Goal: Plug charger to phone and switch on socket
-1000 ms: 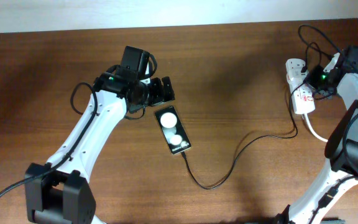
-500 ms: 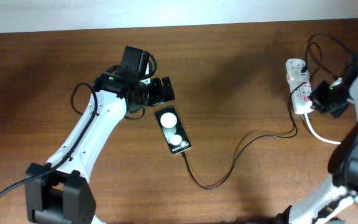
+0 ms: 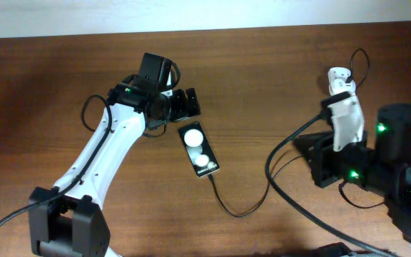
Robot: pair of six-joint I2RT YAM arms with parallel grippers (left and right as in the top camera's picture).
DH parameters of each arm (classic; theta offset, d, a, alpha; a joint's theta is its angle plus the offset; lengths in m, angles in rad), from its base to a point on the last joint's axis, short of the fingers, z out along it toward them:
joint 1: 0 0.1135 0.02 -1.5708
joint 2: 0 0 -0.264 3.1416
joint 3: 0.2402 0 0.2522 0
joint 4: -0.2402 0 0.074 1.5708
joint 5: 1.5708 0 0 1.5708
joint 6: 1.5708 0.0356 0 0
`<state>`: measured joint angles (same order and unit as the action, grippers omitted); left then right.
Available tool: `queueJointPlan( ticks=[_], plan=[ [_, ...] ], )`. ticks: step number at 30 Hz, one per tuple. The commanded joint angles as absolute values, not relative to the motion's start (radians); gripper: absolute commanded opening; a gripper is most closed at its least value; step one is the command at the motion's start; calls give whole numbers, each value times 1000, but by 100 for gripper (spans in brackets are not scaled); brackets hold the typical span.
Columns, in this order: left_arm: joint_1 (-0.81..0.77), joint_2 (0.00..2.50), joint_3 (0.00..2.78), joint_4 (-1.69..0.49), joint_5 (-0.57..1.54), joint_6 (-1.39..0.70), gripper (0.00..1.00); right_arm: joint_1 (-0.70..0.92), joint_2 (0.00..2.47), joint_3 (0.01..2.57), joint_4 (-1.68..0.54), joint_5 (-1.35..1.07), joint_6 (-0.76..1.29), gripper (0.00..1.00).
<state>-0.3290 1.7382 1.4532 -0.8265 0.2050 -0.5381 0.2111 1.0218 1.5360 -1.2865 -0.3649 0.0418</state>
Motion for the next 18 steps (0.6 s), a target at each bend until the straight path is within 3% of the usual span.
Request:
queueJointPlan(
  ticks=[1, 13, 18],
  plan=[
    [-324, 1728, 1467, -825, 201, -521, 99, 236, 1065, 1534, -1328, -366, 27, 99],
    [-324, 1728, 1467, -825, 201, -521, 99, 234, 1453, 1534, -1359, -267, 25, 99],
    [-324, 1728, 1467, -825, 201, -521, 99, 235, 1324, 1534, -1189, -223, 26, 99]
  ],
)
